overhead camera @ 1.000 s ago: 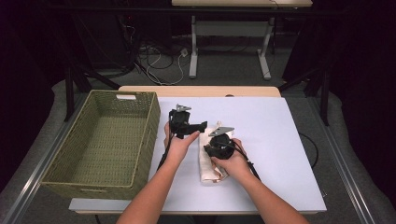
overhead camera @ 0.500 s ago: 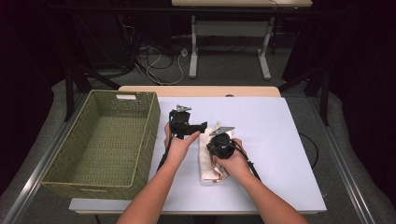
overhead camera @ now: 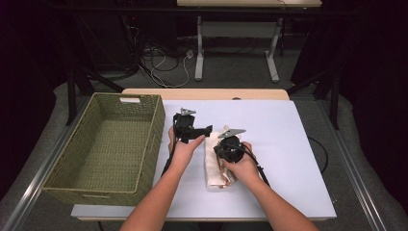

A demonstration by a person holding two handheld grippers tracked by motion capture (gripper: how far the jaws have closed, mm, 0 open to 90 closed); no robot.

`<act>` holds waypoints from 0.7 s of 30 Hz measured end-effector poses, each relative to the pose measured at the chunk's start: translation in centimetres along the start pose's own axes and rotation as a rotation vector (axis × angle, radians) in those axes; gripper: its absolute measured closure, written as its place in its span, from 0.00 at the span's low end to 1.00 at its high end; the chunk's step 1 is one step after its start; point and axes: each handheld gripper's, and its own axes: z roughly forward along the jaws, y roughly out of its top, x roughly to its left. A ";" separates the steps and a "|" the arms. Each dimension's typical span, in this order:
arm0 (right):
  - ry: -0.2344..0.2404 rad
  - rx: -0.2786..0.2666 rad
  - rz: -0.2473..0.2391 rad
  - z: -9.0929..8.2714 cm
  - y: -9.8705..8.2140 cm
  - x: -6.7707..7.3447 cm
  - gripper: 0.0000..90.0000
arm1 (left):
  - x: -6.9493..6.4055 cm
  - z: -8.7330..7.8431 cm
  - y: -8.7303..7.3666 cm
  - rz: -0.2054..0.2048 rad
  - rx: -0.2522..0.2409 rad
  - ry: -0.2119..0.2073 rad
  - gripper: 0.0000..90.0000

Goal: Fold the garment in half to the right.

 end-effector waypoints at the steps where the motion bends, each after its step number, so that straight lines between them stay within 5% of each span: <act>1: 0.002 0.002 -0.008 -0.1 0.0 -0.2 0.98 | 0.0 0.0 0.0 -0.002 0.000 0.000 0.18; 21: -0.008 -0.082 0.066 -4.1 -0.5 -2.7 0.98 | -0.3 0.3 -0.1 0.020 0.013 0.009 0.18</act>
